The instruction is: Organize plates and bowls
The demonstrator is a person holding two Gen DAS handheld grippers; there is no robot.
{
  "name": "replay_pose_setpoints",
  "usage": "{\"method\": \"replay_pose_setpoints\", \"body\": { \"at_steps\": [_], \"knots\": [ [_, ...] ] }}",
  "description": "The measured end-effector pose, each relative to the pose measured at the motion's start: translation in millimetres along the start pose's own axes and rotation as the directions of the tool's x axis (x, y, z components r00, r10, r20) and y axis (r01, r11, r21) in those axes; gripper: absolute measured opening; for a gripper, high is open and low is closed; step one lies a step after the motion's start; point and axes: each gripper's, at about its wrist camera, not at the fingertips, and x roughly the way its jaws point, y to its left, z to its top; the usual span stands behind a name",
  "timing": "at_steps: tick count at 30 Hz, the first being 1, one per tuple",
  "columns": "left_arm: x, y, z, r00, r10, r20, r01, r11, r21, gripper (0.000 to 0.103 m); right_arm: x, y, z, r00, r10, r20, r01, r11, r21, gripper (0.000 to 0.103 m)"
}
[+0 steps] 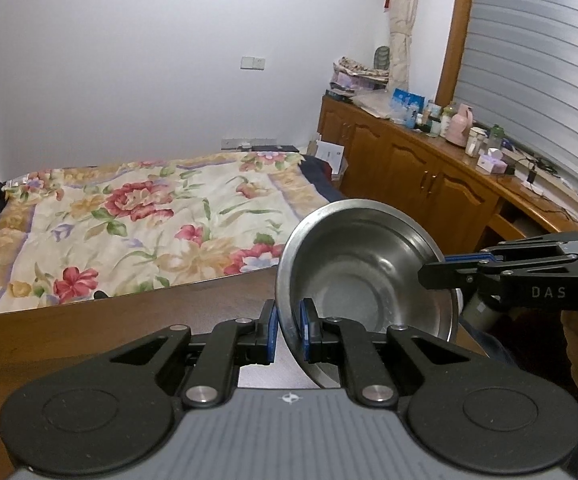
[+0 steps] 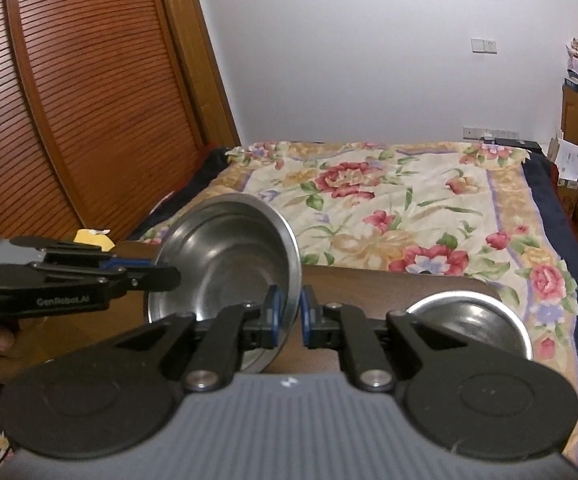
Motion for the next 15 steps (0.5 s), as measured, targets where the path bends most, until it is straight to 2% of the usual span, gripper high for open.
{"method": "replay_pose_setpoints", "body": {
  "at_steps": [11, 15],
  "knots": [
    [-31.2, -13.2, -30.2, 1.000, -0.029, -0.009, 0.029, 1.000, -0.008, 0.013, -27.0, 15.8, -19.5, 1.000, 0.004, 0.005, -0.004, 1.000, 0.001, 0.012],
    [-40.6, -18.4, -38.6, 1.000, -0.016, -0.014, 0.016, 1.000, 0.004, 0.013, -29.5, 21.5, -32.4, 1.000, -0.001, -0.008, 0.002, 1.000, 0.009, 0.012]
  ]
}}
